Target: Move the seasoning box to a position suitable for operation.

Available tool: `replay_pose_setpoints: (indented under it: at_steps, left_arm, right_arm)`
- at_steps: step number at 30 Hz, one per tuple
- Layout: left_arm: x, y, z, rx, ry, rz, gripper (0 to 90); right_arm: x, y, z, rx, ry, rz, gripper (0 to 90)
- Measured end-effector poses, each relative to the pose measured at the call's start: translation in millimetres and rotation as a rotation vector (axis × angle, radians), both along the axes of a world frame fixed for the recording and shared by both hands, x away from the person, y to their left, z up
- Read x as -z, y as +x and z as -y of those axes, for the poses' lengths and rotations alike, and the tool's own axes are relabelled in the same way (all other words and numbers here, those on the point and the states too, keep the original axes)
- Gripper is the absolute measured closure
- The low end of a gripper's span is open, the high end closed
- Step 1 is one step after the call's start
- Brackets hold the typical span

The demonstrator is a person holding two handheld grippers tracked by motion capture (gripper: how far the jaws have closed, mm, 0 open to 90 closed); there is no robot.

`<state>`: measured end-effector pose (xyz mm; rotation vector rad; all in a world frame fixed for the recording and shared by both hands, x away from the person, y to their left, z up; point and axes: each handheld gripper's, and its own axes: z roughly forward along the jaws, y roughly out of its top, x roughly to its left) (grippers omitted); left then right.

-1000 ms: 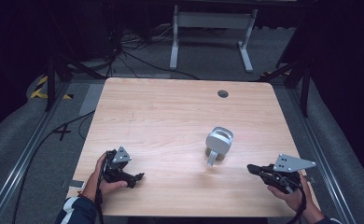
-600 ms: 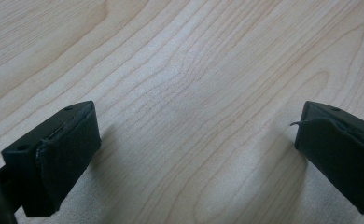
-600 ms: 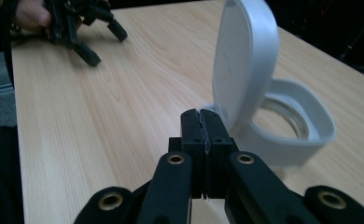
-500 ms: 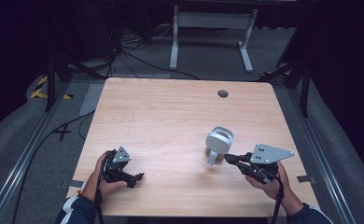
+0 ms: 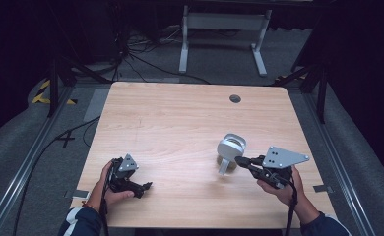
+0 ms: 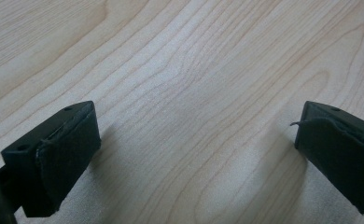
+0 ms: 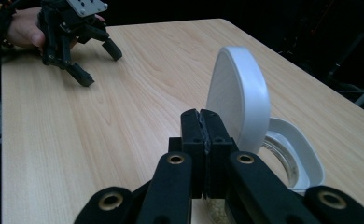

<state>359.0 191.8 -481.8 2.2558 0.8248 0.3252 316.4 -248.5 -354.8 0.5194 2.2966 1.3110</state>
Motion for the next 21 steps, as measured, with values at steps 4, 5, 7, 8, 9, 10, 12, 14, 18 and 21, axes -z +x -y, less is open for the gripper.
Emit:
replay_pose_setpoints:
  at_steps: [4,5,7,8,9,10,12,14,18,21]
  left_arm:
    - [0.5,-0.3,0.5,-0.003,-0.008,-0.008,0.3]
    - [0.2,-0.4,0.3,-0.006,-0.005,-0.003,0.3]
    - [0.0,-0.3,0.2,-0.004,-0.002,-0.002,0.3]
    - [-0.3,-0.2,-0.1,-0.001,0.001,-0.005,0.3]
    - [-0.3,-0.2,-0.1,-0.001,0.001,-0.005,0.3]
    - [0.2,-0.3,0.2,-0.004,-0.004,-0.002,0.3]
    - [0.1,-0.5,0.3,-0.004,-0.005,-0.012,0.3]
    - [-0.1,-0.3,0.1,-0.004,-0.001,-0.003,0.3]
    - [0.1,0.0,0.0,-0.001,-0.001,0.0,0.3]
    - [0.1,-0.3,0.2,-0.004,-0.002,-0.003,0.3]
  right_arm:
    - [-2.7,3.3,1.6,0.008,0.005,0.009,89.9]
    - [-3.5,3.7,1.8,0.009,0.012,0.003,89.9]
    - [-3.9,5.5,1.6,0.012,0.008,0.011,89.8]
    - [-3.8,5.8,0.9,0.015,0.01,0.006,89.9]
    - [-3.8,5.8,0.9,0.015,0.01,0.006,89.9]
    - [-3.6,6.2,0.5,0.015,0.004,0.006,89.9]
    - [-3.7,7.2,-0.1,0.016,-0.002,0.011,89.9]
    - [-3.7,8.3,-0.2,0.018,-0.004,0.015,89.9]
    - [-3.4,10.3,-0.4,0.031,-0.006,0.014,89.9]
    - [-3.2,12.2,0.8,0.039,-0.009,0.02,89.9]
